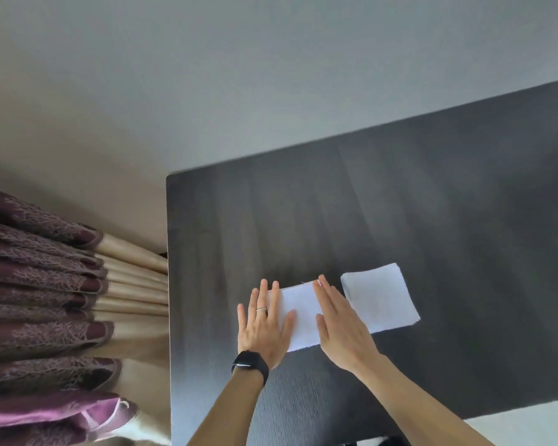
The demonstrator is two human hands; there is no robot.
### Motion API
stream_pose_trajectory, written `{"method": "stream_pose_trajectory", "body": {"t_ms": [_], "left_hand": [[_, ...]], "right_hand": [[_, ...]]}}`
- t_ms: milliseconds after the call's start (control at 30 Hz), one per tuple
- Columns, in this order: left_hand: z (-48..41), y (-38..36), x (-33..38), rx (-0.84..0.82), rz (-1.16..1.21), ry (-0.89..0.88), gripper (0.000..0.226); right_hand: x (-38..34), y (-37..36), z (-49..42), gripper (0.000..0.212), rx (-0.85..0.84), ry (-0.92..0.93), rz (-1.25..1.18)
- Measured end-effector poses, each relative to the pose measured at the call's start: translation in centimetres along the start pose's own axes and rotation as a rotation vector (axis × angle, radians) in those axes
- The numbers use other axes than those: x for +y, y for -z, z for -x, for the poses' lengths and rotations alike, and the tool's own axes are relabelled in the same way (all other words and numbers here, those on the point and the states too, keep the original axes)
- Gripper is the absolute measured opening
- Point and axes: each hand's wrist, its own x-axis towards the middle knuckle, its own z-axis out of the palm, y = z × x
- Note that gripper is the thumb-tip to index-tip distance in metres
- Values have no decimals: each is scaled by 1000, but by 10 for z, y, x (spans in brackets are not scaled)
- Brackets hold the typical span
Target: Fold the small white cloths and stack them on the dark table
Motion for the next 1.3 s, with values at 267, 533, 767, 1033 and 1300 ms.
{"method": "stream_pose_trajectory", "body": {"t_ms": [267, 533, 767, 1033, 1300], "left_hand": [[56, 36, 65, 27, 71, -12, 70], [140, 30, 267, 11, 112, -427, 68], [274, 25, 520, 75, 166, -981, 62], [441, 57, 743, 164, 268, -1489, 63], [552, 50, 943, 189, 318, -1768, 62]], "right_hand": [[65, 92, 147, 42, 328, -238, -257], [173, 166, 336, 34, 604, -433, -150], [258, 240, 554, 32, 1024, -675, -40], [322, 322, 763, 28, 1419, -868, 122], [398, 397, 914, 26, 1581, -1068, 307]]}}
